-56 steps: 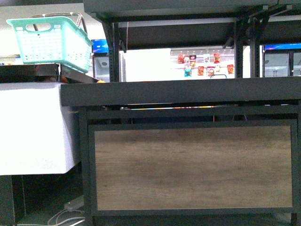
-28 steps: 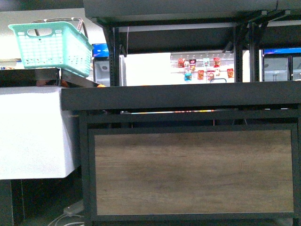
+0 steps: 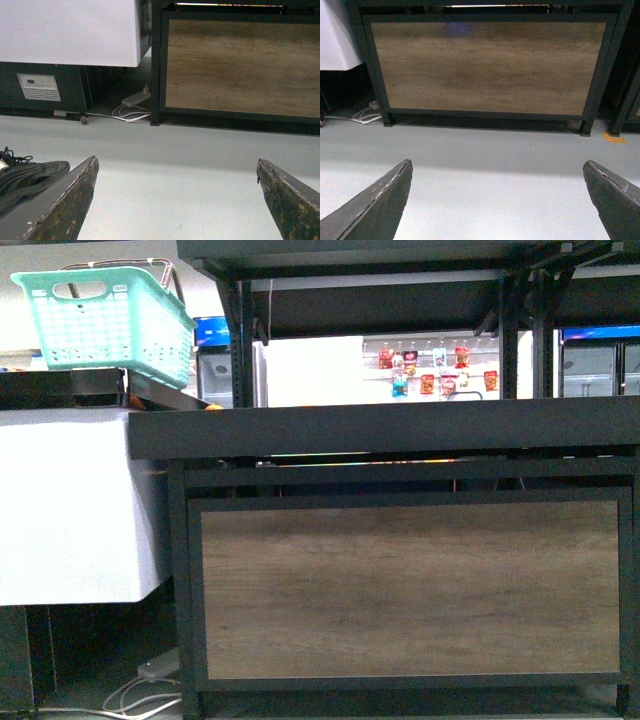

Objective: Pick lemon from shelf

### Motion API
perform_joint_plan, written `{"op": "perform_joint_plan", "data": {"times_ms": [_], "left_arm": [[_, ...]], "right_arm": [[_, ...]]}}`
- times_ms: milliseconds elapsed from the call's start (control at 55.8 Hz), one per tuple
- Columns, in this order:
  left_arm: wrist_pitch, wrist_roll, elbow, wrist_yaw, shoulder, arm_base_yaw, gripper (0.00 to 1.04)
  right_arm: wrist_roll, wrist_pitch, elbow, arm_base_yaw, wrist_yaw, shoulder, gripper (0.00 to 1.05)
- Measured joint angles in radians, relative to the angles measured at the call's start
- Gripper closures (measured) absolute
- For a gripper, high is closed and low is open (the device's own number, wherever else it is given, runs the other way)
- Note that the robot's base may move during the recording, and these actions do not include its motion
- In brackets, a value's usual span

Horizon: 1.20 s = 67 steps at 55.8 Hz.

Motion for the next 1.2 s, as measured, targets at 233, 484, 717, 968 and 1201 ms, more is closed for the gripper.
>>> {"op": "perform_joint_plan", "data": {"times_ms": [233,484,717,968,1201], "left_arm": [[0.000,0.000,0.000,0.000,0.000,0.000,0.08],[0.000,0.000,0.000,0.000,0.000,0.000,0.08],[0.000,0.000,0.000,0.000,0.000,0.000,0.08],[0.000,0.000,0.000,0.000,0.000,0.000,0.08],[0.000,0.000,0.000,0.000,0.000,0.000,0.08]], "right_arm": [[0.000,0.000,0.000,0.000,0.000,0.000,0.02],[0.000,0.000,0.000,0.000,0.000,0.000,0.02],[0.000,0.000,0.000,0.000,0.000,0.000,0.02],[0.000,0.000,0.000,0.000,0.000,0.000,0.02],[0.000,0.000,0.000,0.000,0.000,0.000,0.02]]}}
